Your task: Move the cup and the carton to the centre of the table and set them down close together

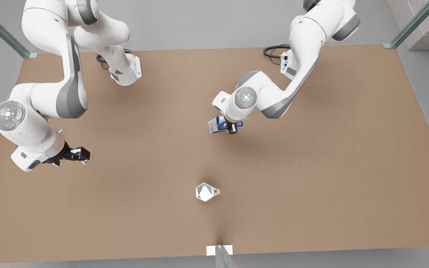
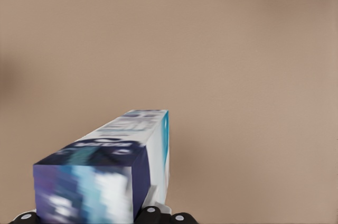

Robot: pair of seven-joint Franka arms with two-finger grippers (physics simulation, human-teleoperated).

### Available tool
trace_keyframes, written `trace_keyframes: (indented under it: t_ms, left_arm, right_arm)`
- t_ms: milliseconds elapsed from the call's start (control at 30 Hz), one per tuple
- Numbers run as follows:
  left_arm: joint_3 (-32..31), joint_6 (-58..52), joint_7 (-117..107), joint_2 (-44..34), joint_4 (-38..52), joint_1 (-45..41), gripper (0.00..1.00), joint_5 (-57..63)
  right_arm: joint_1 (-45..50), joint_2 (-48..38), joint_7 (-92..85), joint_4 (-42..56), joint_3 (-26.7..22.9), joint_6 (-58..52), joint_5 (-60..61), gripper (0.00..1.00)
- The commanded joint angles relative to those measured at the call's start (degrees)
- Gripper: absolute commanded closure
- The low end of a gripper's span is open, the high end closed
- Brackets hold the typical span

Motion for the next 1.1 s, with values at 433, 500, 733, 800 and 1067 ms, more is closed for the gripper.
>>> trace_keyframes:
  t_ms: [433, 500, 733, 800, 1067]
  left_arm:
    - [12.8, 6.4, -2.9, 11.1, 11.3, -17.3, 0.6, 45.6]
    - [12.8, 6.8, -3.0, 11.7, 11.4, -17.4, 0.6, 45.7]
    - [12.8, 7.6, -7.4, 14.0, 10.9, -18.4, 0.33, 48.5]
    - [12.8, 7.6, -8.3, 14.0, 10.9, -18.6, 0.01, 48.5]
    - [12.6, 6.7, -10.9, 13.1, 10.5, -18.7, 0.0, 47.7]
  right_arm:
    - [-0.2, 0.7, 0.0, 0.0, 0.0, 0.7, 0.1, 0.0]
    - [-0.1, 0.7, 0.0, 0.0, 0.0, 0.7, 0.1, 0.0]
    - [-0.1, 0.7, 0.0, 0.0, 0.0, 0.7, 0.2, 0.0]
    - [-0.1, 1.1, 0.0, 0.2, 0.0, 0.7, 0.1, 0.0]
    - [-0.2, 1.1, 0.1, 0.4, 0.0, 0.8, 0.2, 0.0]
